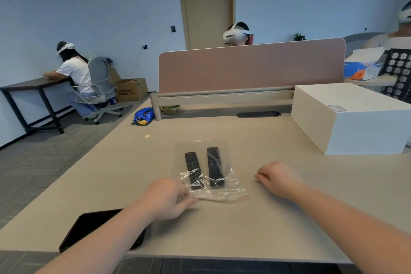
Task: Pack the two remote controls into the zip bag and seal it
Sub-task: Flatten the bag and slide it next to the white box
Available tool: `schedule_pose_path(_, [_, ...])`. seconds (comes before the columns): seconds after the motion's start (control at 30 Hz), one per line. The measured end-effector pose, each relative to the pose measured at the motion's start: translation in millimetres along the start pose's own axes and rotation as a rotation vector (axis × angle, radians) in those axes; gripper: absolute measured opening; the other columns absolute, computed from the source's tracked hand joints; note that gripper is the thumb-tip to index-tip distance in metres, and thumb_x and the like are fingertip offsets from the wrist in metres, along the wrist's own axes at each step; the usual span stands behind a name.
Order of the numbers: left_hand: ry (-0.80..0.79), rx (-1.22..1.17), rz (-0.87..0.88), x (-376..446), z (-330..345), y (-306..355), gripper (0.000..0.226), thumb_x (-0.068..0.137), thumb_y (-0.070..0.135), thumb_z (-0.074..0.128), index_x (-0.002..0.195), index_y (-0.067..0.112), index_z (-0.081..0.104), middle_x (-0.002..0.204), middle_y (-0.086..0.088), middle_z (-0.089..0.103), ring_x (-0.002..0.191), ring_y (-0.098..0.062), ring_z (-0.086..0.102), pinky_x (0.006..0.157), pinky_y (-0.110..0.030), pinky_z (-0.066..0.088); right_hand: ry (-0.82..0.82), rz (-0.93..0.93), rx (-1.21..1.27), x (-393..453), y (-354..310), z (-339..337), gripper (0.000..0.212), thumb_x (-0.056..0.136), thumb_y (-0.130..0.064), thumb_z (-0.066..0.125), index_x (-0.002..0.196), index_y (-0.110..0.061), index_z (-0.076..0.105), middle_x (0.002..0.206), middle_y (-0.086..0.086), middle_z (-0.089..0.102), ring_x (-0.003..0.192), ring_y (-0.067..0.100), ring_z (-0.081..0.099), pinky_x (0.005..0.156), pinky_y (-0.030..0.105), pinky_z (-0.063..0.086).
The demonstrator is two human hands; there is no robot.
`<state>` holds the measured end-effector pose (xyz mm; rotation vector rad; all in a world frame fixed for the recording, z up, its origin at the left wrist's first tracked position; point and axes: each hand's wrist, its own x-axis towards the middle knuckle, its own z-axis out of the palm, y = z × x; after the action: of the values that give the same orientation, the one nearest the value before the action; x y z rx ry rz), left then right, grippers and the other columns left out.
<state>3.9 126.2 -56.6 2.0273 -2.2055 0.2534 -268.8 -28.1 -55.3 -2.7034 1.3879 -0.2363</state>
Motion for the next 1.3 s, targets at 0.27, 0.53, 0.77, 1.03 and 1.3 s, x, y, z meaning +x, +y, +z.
schedule_pose_path(0.27, [0.026, -0.244, -0.49, 30.3, -9.2, -6.6, 0.047, 0.092, 0.049, 0.043, 0.073, 0.015, 0.07, 0.087, -0.008, 0.073, 0.087, -0.027, 0.065, 0.076, -0.035, 0.054, -0.015, 0.248, 0.573, 40.2, -44.8, 3.4, 0.043, 0.093, -0.036, 0.052, 0.127, -0.01, 0.055, 0.121, 0.011, 0.065, 0.112, 0.026, 0.059, 0.094, 0.029, 0.044])
schedule_pose_path(0.53, [-0.115, -0.42, -0.792, 63.9, 7.2, -15.8, 0.057, 0.091, 0.029, 0.054, 0.142, 0.02, 0.032, 0.138, -0.01, 0.052, 0.122, -0.03, 0.051, 0.097, -0.032, 0.043, -0.149, 0.318, 0.696, 69.3, -67.4, 22.5, 0.055, 0.085, -0.003, 0.056, 0.136, -0.017, 0.042, 0.126, 0.016, 0.055, 0.099, 0.029, 0.061, 0.076, 0.034, 0.056])
schedule_pose_path(0.77, [-0.101, -0.61, -0.726, 90.5, 22.7, -7.8, 0.035, 0.085, 0.012, 0.059, 0.118, 0.024, 0.06, 0.1, -0.004, 0.064, 0.088, -0.023, 0.057, 0.081, -0.028, 0.047, -0.004, 0.334, 0.711, 76.2, -36.2, 29.3, 0.048, 0.083, 0.004, 0.048, 0.126, -0.019, 0.054, 0.094, 0.003, 0.052, 0.081, 0.022, 0.053, 0.071, 0.026, 0.044])
schedule_pose_path(1.03, [-0.099, -0.483, -0.533, 144.6, 43.6, 27.8, 0.037, 0.092, 0.029, 0.054, 0.127, 0.02, 0.057, 0.136, -0.007, 0.052, 0.121, -0.027, 0.051, 0.101, -0.03, 0.04, 0.123, 0.429, 0.687, 80.9, 21.9, 27.3, 0.038, 0.089, -0.003, 0.046, 0.124, -0.016, 0.054, 0.075, 0.001, 0.056, 0.08, 0.023, 0.053, 0.084, 0.032, 0.048])
schedule_pose_path(1.3, [-0.107, -0.375, -0.362, 217.3, 66.3, 63.9, 0.036, 0.093, 0.036, 0.046, 0.12, 0.016, 0.059, 0.13, -0.007, 0.055, 0.119, -0.03, 0.049, 0.1, -0.035, 0.043, 0.257, 0.512, 0.517, 97.8, 84.8, 19.9, 0.037, 0.092, -0.007, 0.046, 0.127, -0.015, 0.054, 0.117, 0.016, 0.065, 0.104, 0.033, 0.061, 0.09, 0.035, 0.049])
